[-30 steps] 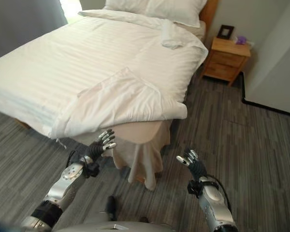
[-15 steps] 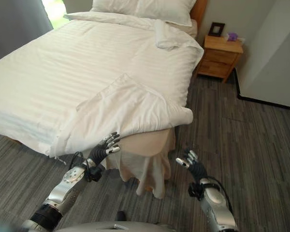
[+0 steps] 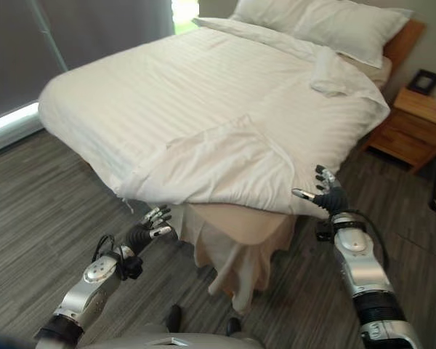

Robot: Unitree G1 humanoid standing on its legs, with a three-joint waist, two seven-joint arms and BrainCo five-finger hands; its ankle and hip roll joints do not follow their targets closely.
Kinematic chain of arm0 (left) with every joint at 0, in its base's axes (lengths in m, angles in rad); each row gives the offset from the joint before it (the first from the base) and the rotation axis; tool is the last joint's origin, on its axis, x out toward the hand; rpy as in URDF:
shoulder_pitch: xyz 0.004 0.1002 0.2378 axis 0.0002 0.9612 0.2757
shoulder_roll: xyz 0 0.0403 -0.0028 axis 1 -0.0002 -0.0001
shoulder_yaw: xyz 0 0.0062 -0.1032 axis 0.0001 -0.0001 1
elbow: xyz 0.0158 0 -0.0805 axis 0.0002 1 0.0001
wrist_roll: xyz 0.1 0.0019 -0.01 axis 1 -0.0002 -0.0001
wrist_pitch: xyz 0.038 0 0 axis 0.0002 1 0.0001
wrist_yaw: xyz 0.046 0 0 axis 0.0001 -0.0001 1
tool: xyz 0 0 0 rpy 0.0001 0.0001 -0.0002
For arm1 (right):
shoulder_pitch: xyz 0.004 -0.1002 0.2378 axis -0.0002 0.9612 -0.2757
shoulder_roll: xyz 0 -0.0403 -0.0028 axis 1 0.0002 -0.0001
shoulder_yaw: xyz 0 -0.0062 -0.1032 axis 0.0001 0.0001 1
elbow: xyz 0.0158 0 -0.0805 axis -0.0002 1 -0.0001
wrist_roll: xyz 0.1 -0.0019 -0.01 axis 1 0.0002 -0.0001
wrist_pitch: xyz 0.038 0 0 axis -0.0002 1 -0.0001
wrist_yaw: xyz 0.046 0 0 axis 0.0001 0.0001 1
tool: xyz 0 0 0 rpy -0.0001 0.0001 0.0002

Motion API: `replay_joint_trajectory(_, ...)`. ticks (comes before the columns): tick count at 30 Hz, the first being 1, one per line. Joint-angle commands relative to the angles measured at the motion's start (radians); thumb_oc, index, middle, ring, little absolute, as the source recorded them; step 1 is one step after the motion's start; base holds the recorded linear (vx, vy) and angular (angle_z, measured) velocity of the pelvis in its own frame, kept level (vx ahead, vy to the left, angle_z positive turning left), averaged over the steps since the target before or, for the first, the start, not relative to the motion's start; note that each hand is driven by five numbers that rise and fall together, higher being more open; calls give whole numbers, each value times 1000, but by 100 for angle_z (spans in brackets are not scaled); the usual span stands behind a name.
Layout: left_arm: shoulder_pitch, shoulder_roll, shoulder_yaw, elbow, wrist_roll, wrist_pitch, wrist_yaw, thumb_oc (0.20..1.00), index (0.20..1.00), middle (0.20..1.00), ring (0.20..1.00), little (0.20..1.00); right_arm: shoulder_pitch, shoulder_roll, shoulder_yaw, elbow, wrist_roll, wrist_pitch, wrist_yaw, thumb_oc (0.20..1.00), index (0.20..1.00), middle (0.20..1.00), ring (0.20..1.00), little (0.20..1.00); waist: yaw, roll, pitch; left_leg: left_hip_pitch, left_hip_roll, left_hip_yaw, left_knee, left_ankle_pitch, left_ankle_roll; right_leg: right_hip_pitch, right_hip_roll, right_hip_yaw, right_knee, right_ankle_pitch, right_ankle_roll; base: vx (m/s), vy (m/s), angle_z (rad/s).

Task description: Making the bed.

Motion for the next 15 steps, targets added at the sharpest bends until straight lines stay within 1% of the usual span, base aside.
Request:
replay_joint_trajectory(1,-43,40,-65,-87,-46,-29,-45,1000,1000,1000,1000,1000,-240,-205,97,187,-96,1,29,1000,1000,1000,1000,1000,42,-16,-48,125,-8,-51,-7,-40,-14,-55,-33,-37,24,120,57,47,-49,37)
replay_joint_trajectory(3,-31,52,-102,-121,-73,-26,-55,1000,1000,1000,1000,1000,-395,-250,213,318,-127,10,24,1000,1000,1000,1000,1000,54,-15,-37,117,-3,-66,-7,-47,-16,-56,-30,-53,22,114,49,15,-27,30)
replay_joint_trajectory(4,-31,49,-97,-122,-73,-25,-55,1000,1000,1000,1000,1000,-411,-250,225,328,-125,7,23,1000,1000,1000,1000,1000,47,-15,-36,110,-6,-67,-7,-39,-16,-63,-33,-53,23,121,49,-51,-36,27)
replay_joint_trajectory(5,-31,79,-138,-154,-93,-22,-73,1000,1000,1000,1000,1000,-681,-325,420,548,-176,24,40,1000,1000,1000,1000,1000,70,-18,-12,80,0,-81,-7,-45,-21,-78,-29,-72,21,116,44,-141,-30,18)
replay_joint_trajectory(6,-35,99,-157,-169,-106,-22,-71,1000,1000,1000,1000,1000,-786,-327,479,634,-187,33,37,1000,1000,1000,1000,1000,83,-23,3,56,0,-88,-7,-42,-23,-94,-29,-79,19,119,43,-178,-37,6)
replay_joint_trajectory(8,-39,134,-169,-197,-124,-22,-69,1000,1000,1000,1000,1000,-1031,-320,653,810,-275,42,25,1000,1000,1000,1000,1000,102,-24,39,-8,2,-108,-7,-28,-30,-147,-28,-95,19,127,40,-177,-27,8)
replay_joint_trajectory(9,-39,129,-164,-198,-125,-21,-69,1000,1000,1000,1000,1000,-1048,-316,667,820,-274,39,26,1000,1000,1000,1000,1000,96,-19,38,-12,2,-109,-7,-27,-31,-151,-28,-95,19,128,40,-199,-42,37)
replay_joint_trajectory(10,-40,157,-164,-209,-131,-22,-64,1000,1000,1000,1000,1000,-1224,-285,756,926,-324,48,3,1000,1000,1000,1000,1000,108,-18,69,-81,3,-125,-7,-8,-37,-212,-24,-105,19,138,38,-157,-28,48)
replay_joint_trajectory(12,-30,177,-161,-223,-138,-22,-56,1000,1000,1000,1000,1000,-1311,-277,800,995,-354,55,-28,1000,1000,1000,1000,1000,126,-17,90,-134,-1,-137,-7,7,-42,-258,-23,-113,19,143,37,-140,-21,29)
replay_joint_trajectory(15,-15,192,-138,-233,-136,-29,-40,1000,1000,1000,1000,1000,-1410,-266,853,1021,-369,52,-53,1000,1000,1000,1000,1000,144,-15,115,-202,-4,-146,-7,23,-46,-319,-17,-120,19,148,37,-49,-3,20)
